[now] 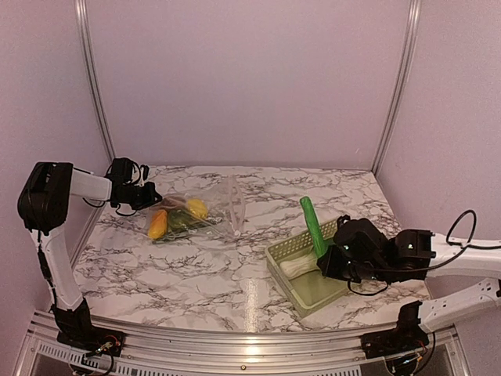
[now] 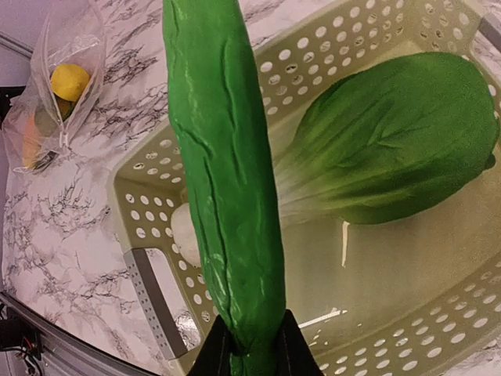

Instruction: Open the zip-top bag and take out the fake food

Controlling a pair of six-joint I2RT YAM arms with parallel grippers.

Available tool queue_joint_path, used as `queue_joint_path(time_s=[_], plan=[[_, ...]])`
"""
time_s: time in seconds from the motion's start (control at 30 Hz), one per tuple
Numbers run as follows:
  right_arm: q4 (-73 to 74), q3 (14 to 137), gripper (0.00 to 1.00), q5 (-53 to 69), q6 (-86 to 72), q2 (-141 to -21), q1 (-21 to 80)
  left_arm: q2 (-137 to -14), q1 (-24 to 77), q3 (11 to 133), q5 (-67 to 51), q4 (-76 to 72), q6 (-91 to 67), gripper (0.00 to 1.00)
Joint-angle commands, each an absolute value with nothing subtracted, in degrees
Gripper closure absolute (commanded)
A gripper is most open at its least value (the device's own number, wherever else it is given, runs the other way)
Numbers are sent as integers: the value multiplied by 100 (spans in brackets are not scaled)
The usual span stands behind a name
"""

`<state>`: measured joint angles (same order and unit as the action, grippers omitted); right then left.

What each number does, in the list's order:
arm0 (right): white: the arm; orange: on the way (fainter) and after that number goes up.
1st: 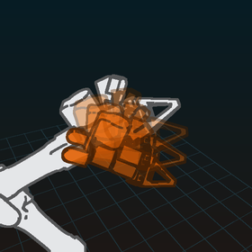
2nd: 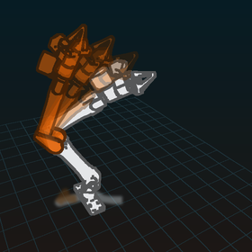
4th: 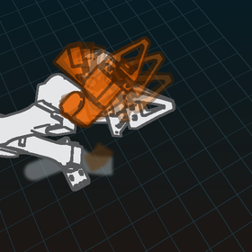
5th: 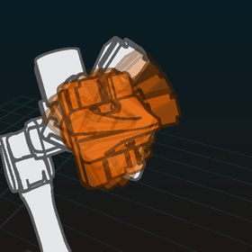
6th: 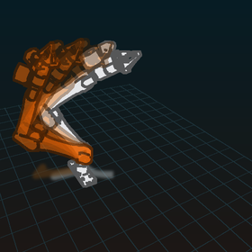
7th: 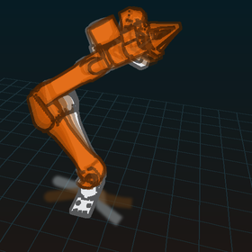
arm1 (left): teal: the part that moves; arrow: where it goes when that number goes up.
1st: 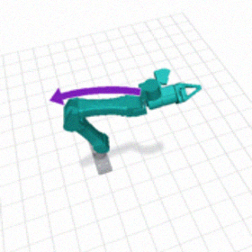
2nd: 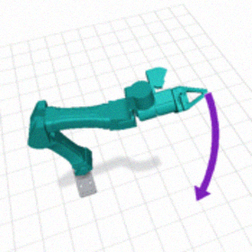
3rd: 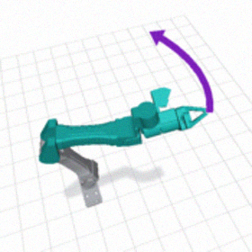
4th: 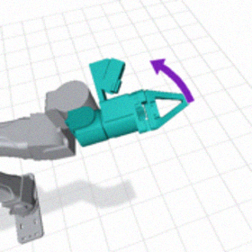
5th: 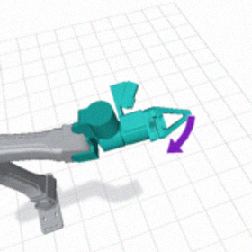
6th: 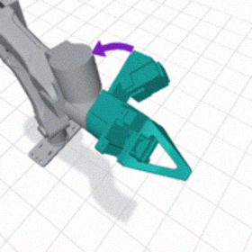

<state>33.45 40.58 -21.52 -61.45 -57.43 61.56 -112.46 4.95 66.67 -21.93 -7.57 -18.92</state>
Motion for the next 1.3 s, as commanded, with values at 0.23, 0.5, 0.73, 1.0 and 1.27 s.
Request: queue_joint_path(time_s=[0.23, 0.5, 0.73, 1.0, 1.27], plan=[[4450, 3804, 100, -3385, -9704, -5697, 6890, -11372, 439, 6671, -2140, -769, -1886, 100], [4502, 3487, 100, -3237, -10450, -5549, 6899, -11442, 439, 6714, -2145, -765, -1902, 100], [3820, 3506, 40, -3564, -9982, -5462, 6898, -11442, 439, 6701, -2144, -757, -1889, 100], [2948, 3672, 32, -3700, -8794, -5630, 6857, -11461, 439, 6759, -2175, -751, -1906, 100], [1933, 4085, 10, -3876, -6624, -5967, 6768, -11421, 433, 6720, -2280, -781, -1869, 100]])
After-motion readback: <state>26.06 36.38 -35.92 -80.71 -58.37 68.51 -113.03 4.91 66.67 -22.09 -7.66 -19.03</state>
